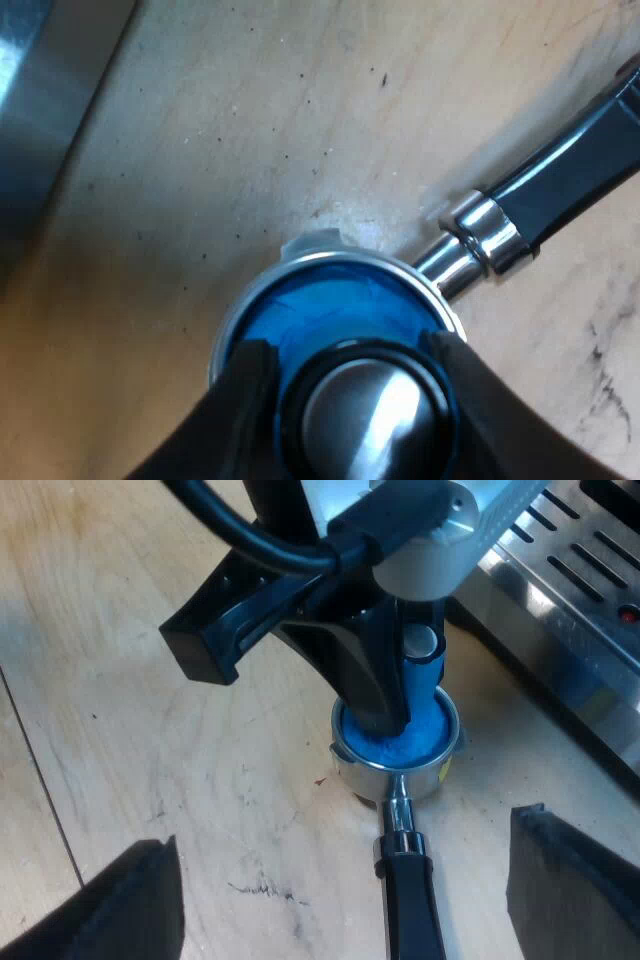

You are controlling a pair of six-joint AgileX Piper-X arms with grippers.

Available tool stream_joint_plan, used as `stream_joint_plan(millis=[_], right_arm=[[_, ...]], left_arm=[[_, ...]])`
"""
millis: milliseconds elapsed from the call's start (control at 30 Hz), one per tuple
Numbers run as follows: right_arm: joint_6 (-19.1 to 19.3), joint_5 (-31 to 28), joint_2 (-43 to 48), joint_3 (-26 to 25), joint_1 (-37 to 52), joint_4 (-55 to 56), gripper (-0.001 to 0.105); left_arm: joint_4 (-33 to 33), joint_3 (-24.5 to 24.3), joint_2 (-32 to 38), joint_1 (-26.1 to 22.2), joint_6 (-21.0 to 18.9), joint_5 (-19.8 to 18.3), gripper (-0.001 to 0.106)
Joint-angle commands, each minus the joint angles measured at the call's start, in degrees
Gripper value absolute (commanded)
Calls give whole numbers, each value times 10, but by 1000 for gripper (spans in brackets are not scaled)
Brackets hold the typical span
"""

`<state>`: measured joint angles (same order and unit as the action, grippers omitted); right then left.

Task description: Grind coffee beans and then tamp

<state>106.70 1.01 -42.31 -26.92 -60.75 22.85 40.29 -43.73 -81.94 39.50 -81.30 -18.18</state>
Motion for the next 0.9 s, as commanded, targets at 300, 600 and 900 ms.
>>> stream_joint_plan(millis=[300,600,900], right_arm=[[1,1,1,-1,-1,-17,69],[1,1,1,-1,-1,-17,69],[1,55,1,-1,-1,-17,69]], left_arm=[[76,-3,29,6,-3,17,0],[93,-33,79,6,-3,17,0],[98,-54,135,6,-8,34,0]])
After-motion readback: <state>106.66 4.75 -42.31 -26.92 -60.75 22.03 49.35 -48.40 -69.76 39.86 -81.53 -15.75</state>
